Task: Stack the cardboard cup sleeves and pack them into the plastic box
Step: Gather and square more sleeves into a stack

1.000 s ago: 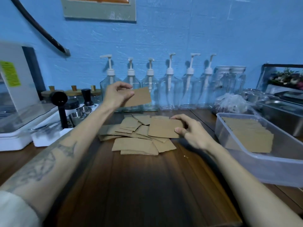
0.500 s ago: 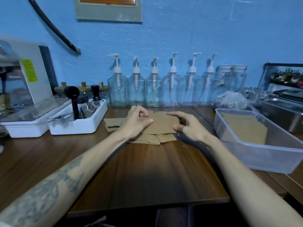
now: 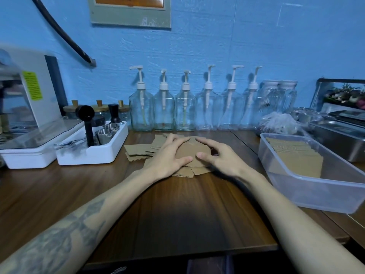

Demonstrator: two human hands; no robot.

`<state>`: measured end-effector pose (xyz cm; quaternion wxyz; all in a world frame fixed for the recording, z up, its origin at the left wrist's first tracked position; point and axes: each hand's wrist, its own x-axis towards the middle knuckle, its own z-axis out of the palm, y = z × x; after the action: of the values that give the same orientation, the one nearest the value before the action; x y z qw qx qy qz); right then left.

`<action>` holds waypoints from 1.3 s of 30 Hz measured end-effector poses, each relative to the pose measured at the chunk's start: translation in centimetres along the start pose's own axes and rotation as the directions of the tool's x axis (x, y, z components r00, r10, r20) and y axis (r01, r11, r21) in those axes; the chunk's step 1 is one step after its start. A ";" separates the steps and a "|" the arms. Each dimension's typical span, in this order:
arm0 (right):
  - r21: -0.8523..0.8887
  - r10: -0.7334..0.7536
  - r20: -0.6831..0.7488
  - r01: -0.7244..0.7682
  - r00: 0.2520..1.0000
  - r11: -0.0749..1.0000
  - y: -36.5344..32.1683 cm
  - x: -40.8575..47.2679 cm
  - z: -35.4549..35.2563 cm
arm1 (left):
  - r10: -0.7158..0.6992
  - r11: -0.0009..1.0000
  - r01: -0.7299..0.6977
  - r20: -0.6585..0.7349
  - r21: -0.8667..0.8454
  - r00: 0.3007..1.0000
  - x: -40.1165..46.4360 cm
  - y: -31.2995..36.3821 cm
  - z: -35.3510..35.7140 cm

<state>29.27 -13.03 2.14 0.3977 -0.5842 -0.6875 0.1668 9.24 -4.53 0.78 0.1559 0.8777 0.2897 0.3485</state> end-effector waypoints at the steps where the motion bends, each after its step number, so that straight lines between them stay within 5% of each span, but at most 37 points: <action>1: -0.025 -0.012 -0.007 0.012 1.000 1.000 0.1 0.0 0.2 | 0.021 0.999 -0.020 -0.012 0.044 1.000 0.0 -0.2 -0.1; 13: -0.066 -0.046 -0.068 0.042 0.997 0.997 0.4 0.3 0.4 | 0.119 0.987 -0.111 -0.064 0.118 0.991 -0.1 -1.1 -0.2; 20: -0.035 0.011 -0.085 -0.014 0.996 0.999 1.0 0.1 -1.2 | -0.074 0.997 0.074 -0.148 -0.003 0.986 2.3 -1.2 -2.8; 26: -0.033 0.039 -0.115 -0.043 0.993 0.999 1.8 -0.1 -2.3 | -0.219 0.957 0.205 0.051 0.204 0.974 7.9 -3.7 -4.7; 34: -0.069 0.098 -0.212 -0.115 0.972 0.991 3.3 0.3 -2.8 | -0.430 0.843 0.283 0.256 0.458 0.866 11.9 -6.2 -0.2; 39: -0.102 0.097 -0.189 -0.118 0.977 0.988 3.6 0.6 -2.6 | -0.496 0.801 0.327 0.250 0.501 0.831 12.3 -7.1 0.5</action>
<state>33.58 -12.12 1.49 0.4161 -0.6550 -0.6236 0.0947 14.01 8.56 3.42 0.0793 0.8527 0.5128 0.0597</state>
